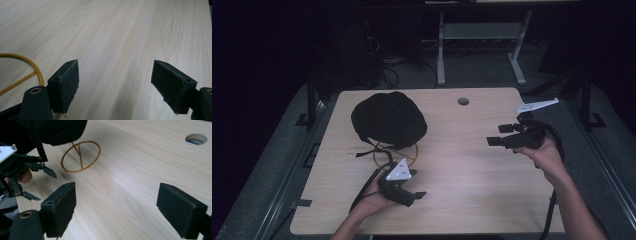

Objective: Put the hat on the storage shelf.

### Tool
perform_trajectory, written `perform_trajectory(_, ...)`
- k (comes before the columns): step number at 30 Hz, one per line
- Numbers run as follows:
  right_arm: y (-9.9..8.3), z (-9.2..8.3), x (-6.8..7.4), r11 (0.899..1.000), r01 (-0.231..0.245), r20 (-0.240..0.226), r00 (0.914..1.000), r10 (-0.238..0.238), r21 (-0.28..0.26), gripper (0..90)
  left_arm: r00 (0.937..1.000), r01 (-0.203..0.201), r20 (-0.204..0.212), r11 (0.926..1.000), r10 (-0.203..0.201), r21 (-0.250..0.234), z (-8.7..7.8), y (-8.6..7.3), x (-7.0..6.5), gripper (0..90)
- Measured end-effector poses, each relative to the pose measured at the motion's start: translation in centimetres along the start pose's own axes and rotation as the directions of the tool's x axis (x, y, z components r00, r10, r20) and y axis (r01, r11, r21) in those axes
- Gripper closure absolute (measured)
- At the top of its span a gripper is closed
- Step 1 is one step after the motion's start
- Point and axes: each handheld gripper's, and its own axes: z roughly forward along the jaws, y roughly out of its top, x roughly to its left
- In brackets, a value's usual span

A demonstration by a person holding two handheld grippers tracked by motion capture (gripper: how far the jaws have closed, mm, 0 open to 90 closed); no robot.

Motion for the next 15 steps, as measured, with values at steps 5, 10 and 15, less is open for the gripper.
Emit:
perform_trajectory(5, -1.4, -0.1, -0.2, 1.0, -0.013, 0.001, 0.9999, 0.013, 0.005, 15.6, 1.0, 0.001, -0.002, 1.0, -0.001, -0.002, 0.0, 0.0, 0.0, 21.8)
perform_trajectory(10, -2.9, -0.3, -0.4, 1.0, -0.023, 0.009, 0.9997, 0.023, 0.011, 15.6, 0.9999, 0.007, -0.007, 1.0, -0.007, 0.0, 0.0, -0.1, 0.0, 20.8)
perform_trajectory(15, -4.2, -0.8, -0.4, 1.0, -0.028, 0.014, 0.9995, 0.028, 0.002, 15.6, 0.9999, 0.013, -0.011, 0.9999, -0.013, -0.004, -0.1, -0.1, 0.1, 20.8)
